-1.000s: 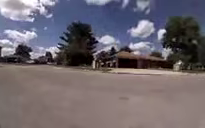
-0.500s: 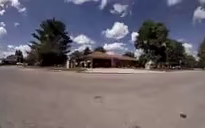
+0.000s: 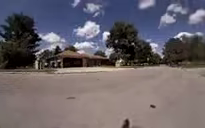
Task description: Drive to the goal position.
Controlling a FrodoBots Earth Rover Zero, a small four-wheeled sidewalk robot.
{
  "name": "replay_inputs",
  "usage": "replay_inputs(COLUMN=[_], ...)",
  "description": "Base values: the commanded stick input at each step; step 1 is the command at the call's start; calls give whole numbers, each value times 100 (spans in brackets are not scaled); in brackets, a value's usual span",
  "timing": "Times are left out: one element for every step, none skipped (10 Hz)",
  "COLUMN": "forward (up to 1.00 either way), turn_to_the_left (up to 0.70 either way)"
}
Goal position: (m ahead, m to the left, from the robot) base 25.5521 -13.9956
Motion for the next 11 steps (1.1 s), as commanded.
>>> replay_inputs(forward=[0,0,0,0,0,0,0,0,0,0,0], turn_to_the_left=[-85,-85,-85,-85,-85,-85,-85,-85,-85,-85,-85])
